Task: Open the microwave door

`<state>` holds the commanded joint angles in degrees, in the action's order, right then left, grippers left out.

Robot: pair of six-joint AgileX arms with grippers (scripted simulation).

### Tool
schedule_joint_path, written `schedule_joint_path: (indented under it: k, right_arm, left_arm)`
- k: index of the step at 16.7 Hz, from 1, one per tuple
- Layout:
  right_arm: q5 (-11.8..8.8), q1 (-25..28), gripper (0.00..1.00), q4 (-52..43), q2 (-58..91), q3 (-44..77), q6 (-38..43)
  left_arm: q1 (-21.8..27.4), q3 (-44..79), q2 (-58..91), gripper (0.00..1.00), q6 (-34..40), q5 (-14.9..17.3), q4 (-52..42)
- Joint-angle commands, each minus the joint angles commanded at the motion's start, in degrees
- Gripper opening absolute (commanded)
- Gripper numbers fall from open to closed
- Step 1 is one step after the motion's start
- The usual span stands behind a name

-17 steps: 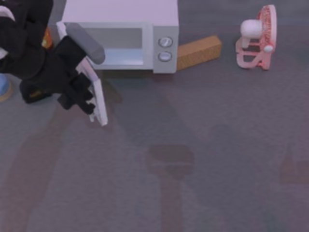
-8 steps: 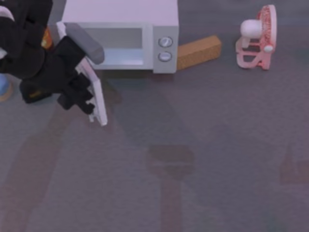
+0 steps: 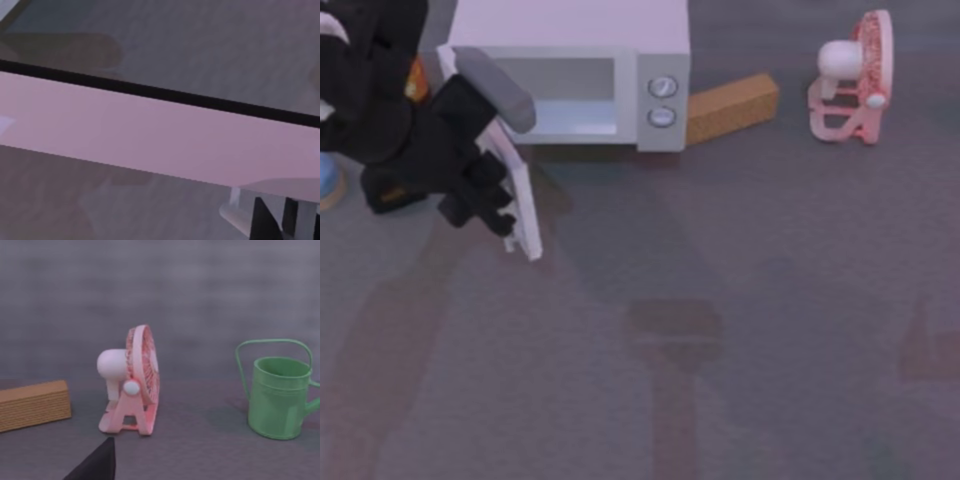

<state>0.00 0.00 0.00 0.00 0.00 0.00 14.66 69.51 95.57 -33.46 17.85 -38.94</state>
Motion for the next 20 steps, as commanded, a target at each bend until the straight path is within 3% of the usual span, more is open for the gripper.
schedule_joint_path:
  k: [4,12,20]
  right_arm:
    - [0.00,0.00,1.00,0.00,0.00,0.00,0.00]
    - [0.00,0.00,1.00,0.00,0.00,0.00,0.00]
    - [0.00,0.00,1.00,0.00,0.00,0.00,0.00]
  left_arm:
    - [-0.22,0.05,0.19,0.00,-0.86,0.53,-0.37]
    - [-5.01,0.71,0.34,0.00,-12.49,4.94,-4.93]
    - [-5.16,0.77,0.26,0.00,-12.80,5.08,-5.00]
